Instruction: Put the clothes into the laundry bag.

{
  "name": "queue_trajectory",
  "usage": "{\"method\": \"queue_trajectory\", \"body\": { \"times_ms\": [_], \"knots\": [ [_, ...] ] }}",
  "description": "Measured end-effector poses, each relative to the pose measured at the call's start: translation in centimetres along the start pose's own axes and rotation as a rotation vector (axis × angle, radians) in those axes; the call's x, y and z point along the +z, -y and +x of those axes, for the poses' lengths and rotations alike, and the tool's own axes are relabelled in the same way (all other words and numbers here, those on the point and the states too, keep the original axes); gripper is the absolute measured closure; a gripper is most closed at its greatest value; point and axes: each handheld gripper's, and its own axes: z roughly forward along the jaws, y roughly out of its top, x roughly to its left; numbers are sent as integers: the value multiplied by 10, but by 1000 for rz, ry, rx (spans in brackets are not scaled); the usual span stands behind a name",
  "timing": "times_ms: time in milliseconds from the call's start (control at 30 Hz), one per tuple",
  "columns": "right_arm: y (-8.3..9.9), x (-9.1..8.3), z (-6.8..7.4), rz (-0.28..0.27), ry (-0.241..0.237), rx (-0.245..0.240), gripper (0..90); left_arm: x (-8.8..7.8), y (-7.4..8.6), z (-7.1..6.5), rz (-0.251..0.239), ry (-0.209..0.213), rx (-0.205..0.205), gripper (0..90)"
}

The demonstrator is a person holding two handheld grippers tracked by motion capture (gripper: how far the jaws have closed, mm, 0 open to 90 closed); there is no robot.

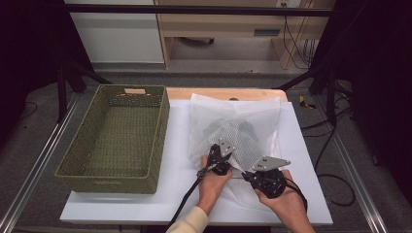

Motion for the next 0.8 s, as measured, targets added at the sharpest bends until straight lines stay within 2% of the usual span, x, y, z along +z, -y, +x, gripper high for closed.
{"method": "queue_trajectory", "body": {
  "times_ms": [267,333,500,667,767,800],
  "knots": [
    [-2,0,0,-2,-3,6,884,3,-3,1,8,1,-6,900],
    [-2,1,0,-3,-4,7,884,-1,-3,1,13,8,8,900],
    [-1,0,1,-8,-9,14,884,-20,2,3,11,20,19,887],
    [-1,1,1,-23,-18,29,884,-51,8,7,-14,16,11,878],
    [-3,3,2,-34,-23,34,884,-68,10,9,-7,3,38,859],
    [-3,4,2,-34,-23,34,884,-70,11,9,-1,6,35,844]
  ]
}}
